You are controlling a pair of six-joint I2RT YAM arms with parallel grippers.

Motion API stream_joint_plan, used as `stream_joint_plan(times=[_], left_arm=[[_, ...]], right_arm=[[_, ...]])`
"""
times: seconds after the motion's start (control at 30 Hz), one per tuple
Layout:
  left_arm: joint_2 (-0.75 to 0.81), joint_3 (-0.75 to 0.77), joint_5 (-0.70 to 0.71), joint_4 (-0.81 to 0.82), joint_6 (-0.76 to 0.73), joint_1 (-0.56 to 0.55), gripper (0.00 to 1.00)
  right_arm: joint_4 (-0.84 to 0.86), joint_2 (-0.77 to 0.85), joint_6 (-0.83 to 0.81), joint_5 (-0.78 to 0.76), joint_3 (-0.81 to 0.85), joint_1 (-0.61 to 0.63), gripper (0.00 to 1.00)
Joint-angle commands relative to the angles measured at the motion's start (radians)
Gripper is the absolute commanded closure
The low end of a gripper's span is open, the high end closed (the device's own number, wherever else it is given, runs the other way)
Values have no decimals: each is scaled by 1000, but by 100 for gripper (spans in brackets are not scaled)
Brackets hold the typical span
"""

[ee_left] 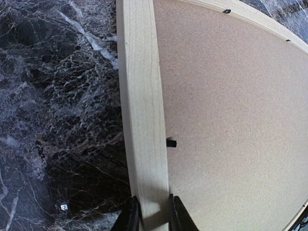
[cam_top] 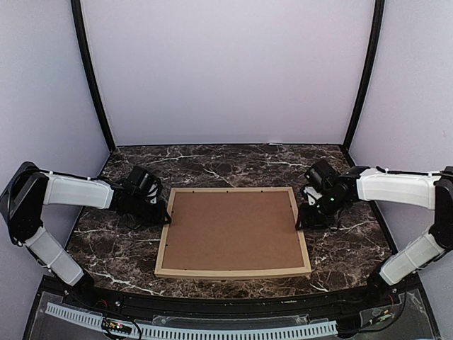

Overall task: Put the photo into the frame
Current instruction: Press the fastener onto the backboard.

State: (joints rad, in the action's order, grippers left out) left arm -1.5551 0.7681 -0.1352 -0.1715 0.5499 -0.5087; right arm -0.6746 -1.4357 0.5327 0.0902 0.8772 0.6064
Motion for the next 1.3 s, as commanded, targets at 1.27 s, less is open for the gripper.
stream_joint_plan(times=[1.27], left_arm=[[-45, -36, -9, -33, -18, -8, 99]], right_arm=[[-191, -139, -16, -184, 102, 128, 64]])
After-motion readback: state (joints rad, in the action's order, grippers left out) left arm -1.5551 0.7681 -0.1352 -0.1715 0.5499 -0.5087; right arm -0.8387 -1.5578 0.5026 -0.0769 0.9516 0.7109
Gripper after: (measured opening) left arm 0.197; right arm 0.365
